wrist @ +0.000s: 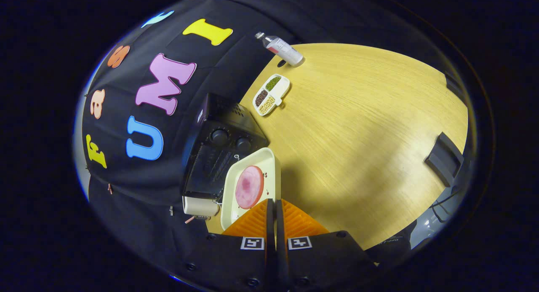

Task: Open the toaster oven, put the food inside, and close the toaster oven door.

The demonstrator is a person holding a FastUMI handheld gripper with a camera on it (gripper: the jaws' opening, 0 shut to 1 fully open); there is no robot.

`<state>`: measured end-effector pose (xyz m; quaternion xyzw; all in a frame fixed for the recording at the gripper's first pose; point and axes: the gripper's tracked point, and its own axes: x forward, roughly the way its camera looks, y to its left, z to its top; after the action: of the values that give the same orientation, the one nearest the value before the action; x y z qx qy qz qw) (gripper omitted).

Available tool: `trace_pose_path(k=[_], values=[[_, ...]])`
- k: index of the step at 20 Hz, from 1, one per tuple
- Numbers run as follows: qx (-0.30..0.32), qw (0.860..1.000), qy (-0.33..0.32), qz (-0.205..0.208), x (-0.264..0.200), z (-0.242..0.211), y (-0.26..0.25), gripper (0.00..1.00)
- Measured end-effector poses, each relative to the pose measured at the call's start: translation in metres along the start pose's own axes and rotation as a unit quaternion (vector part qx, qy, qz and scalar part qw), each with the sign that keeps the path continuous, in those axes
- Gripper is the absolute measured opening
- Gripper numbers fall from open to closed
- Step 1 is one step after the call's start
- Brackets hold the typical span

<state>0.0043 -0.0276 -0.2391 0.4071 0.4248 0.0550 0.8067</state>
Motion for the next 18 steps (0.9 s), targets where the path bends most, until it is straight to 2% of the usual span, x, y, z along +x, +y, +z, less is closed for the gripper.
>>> trace_pose_path(k=[9, 18], values=[[-0.008, 0.999, 0.014, 0.037, 0.049, -0.019, 0.067, 0.06], [0.039, 0.998, -0.005, 0.054, 0.143, -0.016, 0.117, 0.06]])
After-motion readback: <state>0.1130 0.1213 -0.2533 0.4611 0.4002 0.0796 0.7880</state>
